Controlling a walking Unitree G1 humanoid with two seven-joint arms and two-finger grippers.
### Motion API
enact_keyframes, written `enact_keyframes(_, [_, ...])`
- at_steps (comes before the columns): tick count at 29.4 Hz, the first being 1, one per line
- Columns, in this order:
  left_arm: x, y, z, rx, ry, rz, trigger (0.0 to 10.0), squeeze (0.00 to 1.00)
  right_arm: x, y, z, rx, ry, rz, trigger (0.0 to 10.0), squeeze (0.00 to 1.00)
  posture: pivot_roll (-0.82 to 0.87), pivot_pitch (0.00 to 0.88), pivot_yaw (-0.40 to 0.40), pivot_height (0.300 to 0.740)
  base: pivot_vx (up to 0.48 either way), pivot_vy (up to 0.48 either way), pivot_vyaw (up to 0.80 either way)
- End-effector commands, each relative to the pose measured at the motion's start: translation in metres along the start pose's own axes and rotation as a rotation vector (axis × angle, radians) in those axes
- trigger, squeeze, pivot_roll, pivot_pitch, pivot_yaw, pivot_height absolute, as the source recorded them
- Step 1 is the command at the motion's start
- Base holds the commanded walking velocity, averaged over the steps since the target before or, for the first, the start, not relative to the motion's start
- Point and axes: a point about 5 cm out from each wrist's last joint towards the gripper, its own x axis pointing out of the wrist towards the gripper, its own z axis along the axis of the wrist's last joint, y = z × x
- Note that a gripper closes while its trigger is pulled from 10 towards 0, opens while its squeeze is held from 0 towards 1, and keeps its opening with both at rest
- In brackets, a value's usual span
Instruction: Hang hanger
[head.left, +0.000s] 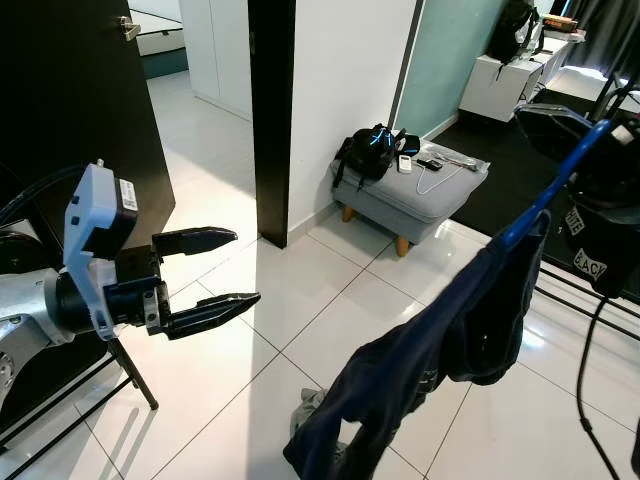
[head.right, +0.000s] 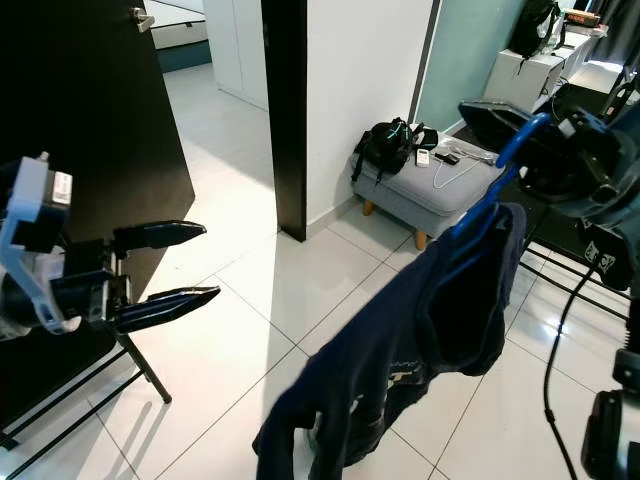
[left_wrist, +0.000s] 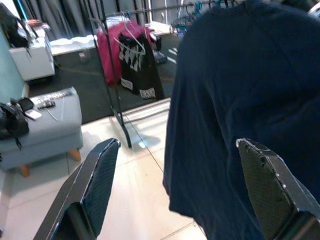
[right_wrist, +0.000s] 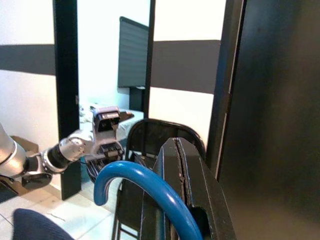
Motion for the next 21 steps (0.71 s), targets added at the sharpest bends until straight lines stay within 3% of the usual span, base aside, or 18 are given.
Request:
enact_keyframes(1, [-0.008, 0.003, 0.009, 0.008, -0.001, 0.003, 10.0, 0.0, -0.001, 0.0, 0.006, -0.045, 0.025, -0.014, 0.0, 0.0, 0.02, 0.0, -0.047, 0.74, 0.0, 0.0, 0.0])
enact_keyframes(9, [-0.021, -0.002, 0.008, -0.036, 0.07, -0.027, 10.0, 0.0, 0.0, -0.014, -0.001, -0.097, 0.057, -0.144, 0.0, 0.0, 0.03, 0.0, -0.046, 0.74, 0.0, 0.0, 0.0])
enact_keyframes(21, [-0.012, -0.014, 0.0, -0.092, 0.052, -0.067, 10.0, 0.0, 0.008, -0.026, -0.009, -0.111, 0.061, -0.217, 0.0, 0.0, 0.03, 0.0, -0.049, 0.74, 0.0, 0.0, 0.0])
